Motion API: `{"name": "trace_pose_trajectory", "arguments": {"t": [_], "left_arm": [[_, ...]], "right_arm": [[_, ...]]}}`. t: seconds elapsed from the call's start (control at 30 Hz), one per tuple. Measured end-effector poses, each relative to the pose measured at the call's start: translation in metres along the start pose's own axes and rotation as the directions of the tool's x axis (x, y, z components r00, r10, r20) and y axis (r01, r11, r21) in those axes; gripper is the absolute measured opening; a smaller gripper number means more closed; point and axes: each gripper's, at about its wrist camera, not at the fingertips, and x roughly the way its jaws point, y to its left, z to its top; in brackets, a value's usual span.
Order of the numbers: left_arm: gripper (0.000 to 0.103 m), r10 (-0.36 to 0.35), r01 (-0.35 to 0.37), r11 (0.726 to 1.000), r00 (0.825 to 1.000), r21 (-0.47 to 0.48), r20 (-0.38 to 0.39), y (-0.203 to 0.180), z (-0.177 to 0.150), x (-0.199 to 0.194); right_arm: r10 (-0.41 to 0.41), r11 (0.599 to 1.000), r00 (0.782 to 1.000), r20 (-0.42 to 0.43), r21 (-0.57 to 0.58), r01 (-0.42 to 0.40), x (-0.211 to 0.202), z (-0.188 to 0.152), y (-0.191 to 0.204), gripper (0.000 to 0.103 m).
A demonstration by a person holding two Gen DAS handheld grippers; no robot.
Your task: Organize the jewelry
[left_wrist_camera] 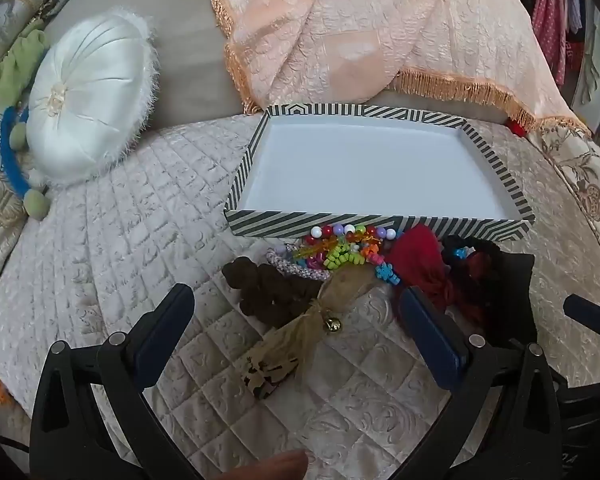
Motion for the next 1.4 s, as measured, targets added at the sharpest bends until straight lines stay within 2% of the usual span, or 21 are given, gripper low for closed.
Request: {"name": "trace_pose_trajectory", "arguments": {"t": [0.03, 0.17, 0.23, 0.33, 1.4], "left_arm": [[0.103, -0.038, 0.037, 0.999, 0.999, -0.011, -0.038, 0.003, 0.001, 0.003], [0.103, -0.040, 0.039, 0.999, 0.998, -0.010, -0.047, 0.009, 0.002, 0.005], [0.103, -0.036, 0.035, 0.999, 0.998, -0.007, -0.053, 0.011, 0.004, 0.007], [0.103, -0.018, 0.018, 1.000, 0.999, 0.001, -0.045, 0.005, 0.000, 0.008], [0.103, -0.032, 0.032, 0.999, 0.998, 0.003, -0.049, 0.004, -0.002, 0.011]], "right_arm": [[-0.011, 1.000, 1.000, 0.000, -0.015, 0.011, -0.001, 0.000, 0.001, 0.103], [-0.040, 0.997, 0.999, -0.019, -0.061, 0.039, -0.001, 0.004, 0.008, 0.103], [-0.046, 0.998, 0.999, 0.000, -0.039, 0.046, 0.001, -0.001, 0.010, 0.103], [-0.032, 0.999, 0.999, 0.001, -0.027, 0.032, 0.002, -0.002, 0.004, 0.103], [-0.065, 0.997, 0.998, -0.007, -0.040, 0.064, 0.003, -0.001, 0.003, 0.103]]}}
